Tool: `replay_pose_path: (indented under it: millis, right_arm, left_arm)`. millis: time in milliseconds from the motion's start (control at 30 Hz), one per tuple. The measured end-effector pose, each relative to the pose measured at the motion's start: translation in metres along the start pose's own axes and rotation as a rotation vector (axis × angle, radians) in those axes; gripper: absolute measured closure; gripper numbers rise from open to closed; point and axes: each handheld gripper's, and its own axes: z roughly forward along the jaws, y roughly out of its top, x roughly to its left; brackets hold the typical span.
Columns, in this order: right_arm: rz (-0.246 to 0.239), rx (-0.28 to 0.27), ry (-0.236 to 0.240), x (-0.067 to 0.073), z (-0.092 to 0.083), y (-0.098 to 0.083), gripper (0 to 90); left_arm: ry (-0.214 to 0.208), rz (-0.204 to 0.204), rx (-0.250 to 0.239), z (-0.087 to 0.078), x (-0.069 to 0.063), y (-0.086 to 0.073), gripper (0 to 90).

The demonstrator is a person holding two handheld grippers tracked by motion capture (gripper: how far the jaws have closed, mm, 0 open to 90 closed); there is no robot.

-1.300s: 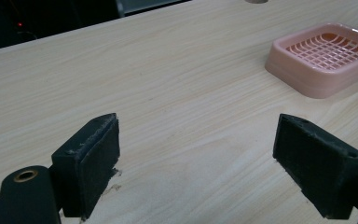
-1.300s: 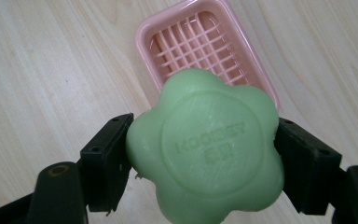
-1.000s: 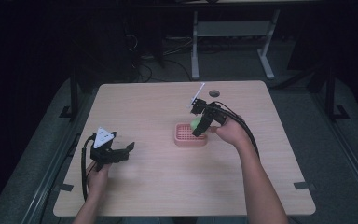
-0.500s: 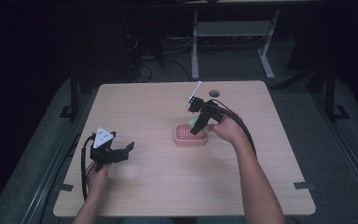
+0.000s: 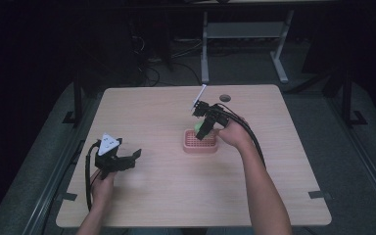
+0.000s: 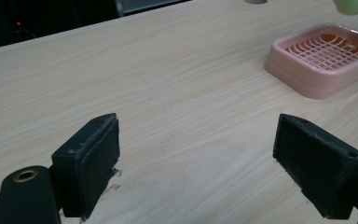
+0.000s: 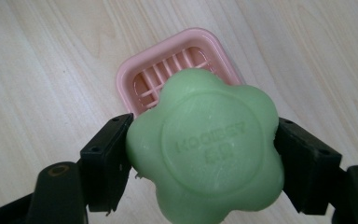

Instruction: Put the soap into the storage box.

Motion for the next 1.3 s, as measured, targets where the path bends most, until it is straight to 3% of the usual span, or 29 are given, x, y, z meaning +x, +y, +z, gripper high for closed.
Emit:
replay_pose_path:
  millis: [633,1300]
  right_arm:
    - [0.045,0.056,0.022,-0.006,0.032,0.005,25.7]
    - [0.028,0.074,-0.002,0.001,0.047,0.009,25.5]
  left_arm:
    - [-0.006,0.003,0.004,0.0,-0.001,0.0,14.3]
    - [-0.007,-0.002,0.004,0.0,-0.001,0.0,14.3]
